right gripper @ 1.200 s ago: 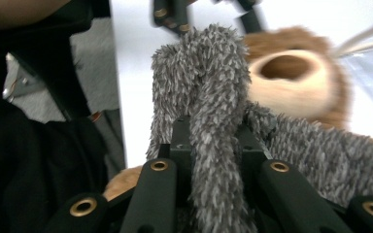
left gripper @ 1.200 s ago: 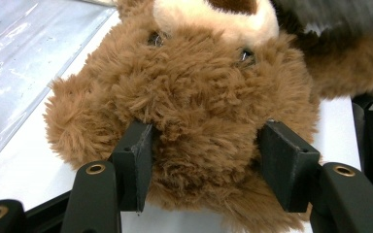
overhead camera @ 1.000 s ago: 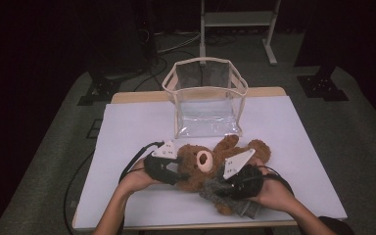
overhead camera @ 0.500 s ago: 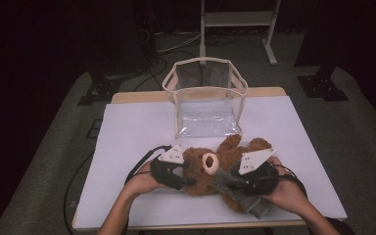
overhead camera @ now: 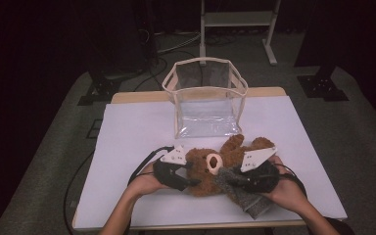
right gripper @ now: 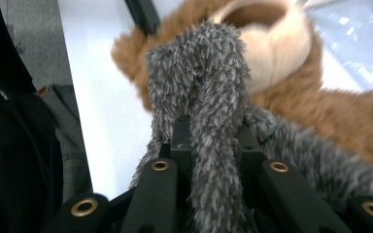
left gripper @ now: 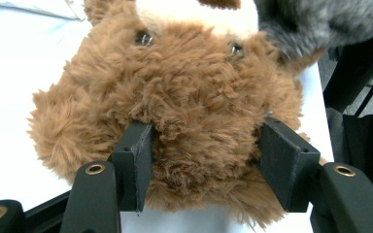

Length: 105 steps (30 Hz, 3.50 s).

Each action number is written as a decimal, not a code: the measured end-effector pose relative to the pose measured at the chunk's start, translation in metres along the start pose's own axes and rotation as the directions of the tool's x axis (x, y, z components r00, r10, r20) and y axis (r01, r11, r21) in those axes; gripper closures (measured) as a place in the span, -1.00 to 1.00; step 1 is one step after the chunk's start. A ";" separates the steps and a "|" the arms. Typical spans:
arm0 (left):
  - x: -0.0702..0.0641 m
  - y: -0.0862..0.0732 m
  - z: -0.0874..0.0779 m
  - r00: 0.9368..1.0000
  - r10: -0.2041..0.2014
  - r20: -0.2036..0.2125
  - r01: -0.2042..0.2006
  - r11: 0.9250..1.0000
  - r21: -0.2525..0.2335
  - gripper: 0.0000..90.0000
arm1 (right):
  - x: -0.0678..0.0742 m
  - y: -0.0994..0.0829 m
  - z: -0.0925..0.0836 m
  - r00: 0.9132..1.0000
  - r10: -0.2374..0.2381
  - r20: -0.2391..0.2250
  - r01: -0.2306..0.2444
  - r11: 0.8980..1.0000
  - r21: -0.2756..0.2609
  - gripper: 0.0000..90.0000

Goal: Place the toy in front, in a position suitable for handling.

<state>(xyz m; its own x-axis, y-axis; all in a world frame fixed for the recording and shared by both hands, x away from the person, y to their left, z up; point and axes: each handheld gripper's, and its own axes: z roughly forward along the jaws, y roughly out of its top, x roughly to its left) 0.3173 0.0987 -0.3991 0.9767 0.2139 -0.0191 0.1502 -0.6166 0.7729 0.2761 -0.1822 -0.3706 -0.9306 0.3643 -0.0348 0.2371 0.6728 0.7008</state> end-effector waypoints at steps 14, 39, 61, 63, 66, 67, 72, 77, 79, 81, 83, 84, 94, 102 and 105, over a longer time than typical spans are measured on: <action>-0.001 -0.002 0.004 1.000 0.011 -0.001 -0.011 1.000 -0.012 -0.13 | -0.012 0.037 0.000 0.999 -0.036 -0.020 0.035 0.997 -0.072 0.66; -0.007 0.002 0.008 0.999 0.045 0.009 -0.045 0.999 -0.023 -0.13 | -0.054 0.031 -0.007 0.996 0.072 -0.047 -0.072 0.997 -0.013 0.63; -0.005 0.006 0.004 0.999 0.037 -0.037 -0.039 0.998 -0.055 -0.21 | -0.041 0.039 -0.005 0.990 0.038 -0.139 -0.043 0.999 -0.033 0.63; -0.006 0.005 0.008 0.999 0.036 -0.026 -0.038 0.998 -0.053 -0.20 | -0.041 0.037 -0.006 0.990 0.040 -0.138 -0.043 0.999 -0.022 0.63; -0.007 0.005 0.011 0.999 0.041 -0.025 -0.043 0.998 -0.047 -0.19 | -0.044 0.042 -0.007 0.992 0.030 -0.125 -0.033 0.999 -0.026 0.63; -0.007 0.006 0.011 0.999 0.040 -0.021 -0.041 0.998 -0.047 -0.19 | -0.045 0.046 -0.006 0.992 0.027 -0.121 -0.031 0.999 -0.030 0.63; -0.010 0.006 0.010 0.998 0.065 -0.015 -0.066 0.997 -0.031 -0.19 | -0.054 0.073 0.015 0.991 0.017 -0.135 -0.018 1.000 -0.009 0.63; -0.008 0.003 0.003 0.998 0.056 -0.015 -0.057 0.997 -0.043 -0.18 | -0.055 0.070 0.027 0.986 0.026 -0.162 -0.023 1.000 0.017 0.63; -0.007 0.004 0.000 0.998 0.047 -0.033 -0.049 0.997 -0.052 -0.21 | -0.056 0.061 0.020 0.983 0.052 -0.177 -0.053 0.999 0.002 0.63; -0.007 0.004 0.001 0.999 0.042 -0.023 -0.043 0.997 -0.058 -0.21 | -0.058 0.053 0.012 0.980 0.070 -0.188 -0.072 0.997 -0.003 0.62; -0.009 0.005 0.006 0.999 0.042 -0.019 -0.043 0.998 -0.052 -0.20 | -0.058 0.047 0.004 0.982 0.075 -0.171 -0.075 0.997 0.008 0.62; -0.010 0.005 0.008 0.999 0.049 -0.016 -0.049 0.998 -0.046 -0.20 | -0.059 0.046 0.001 0.984 0.076 -0.160 -0.075 0.997 0.012 0.62; -0.016 0.007 0.006 0.994 0.111 0.006 -0.111 0.994 -0.011 -0.18 | -0.062 0.077 0.031 0.984 0.020 -0.176 -0.012 0.999 0.044 0.62; -0.018 0.006 0.004 0.993 0.118 0.022 -0.118 0.993 -0.008 -0.18 | -0.068 0.060 0.031 0.983 0.055 -0.178 -0.045 0.997 0.059 0.63; -0.018 0.008 0.005 0.992 0.124 0.034 -0.124 0.992 -0.007 -0.18 | -0.075 0.047 0.023 0.981 0.093 -0.169 -0.084 0.995 0.060 0.63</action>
<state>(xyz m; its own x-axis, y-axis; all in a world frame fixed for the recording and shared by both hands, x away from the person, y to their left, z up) 0.3015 0.0862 -0.3960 0.9924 0.1101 0.0559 0.0266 -0.6329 0.7738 0.3631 -0.1629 -0.3513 -0.9382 0.3113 0.1515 0.3308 0.6770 0.6574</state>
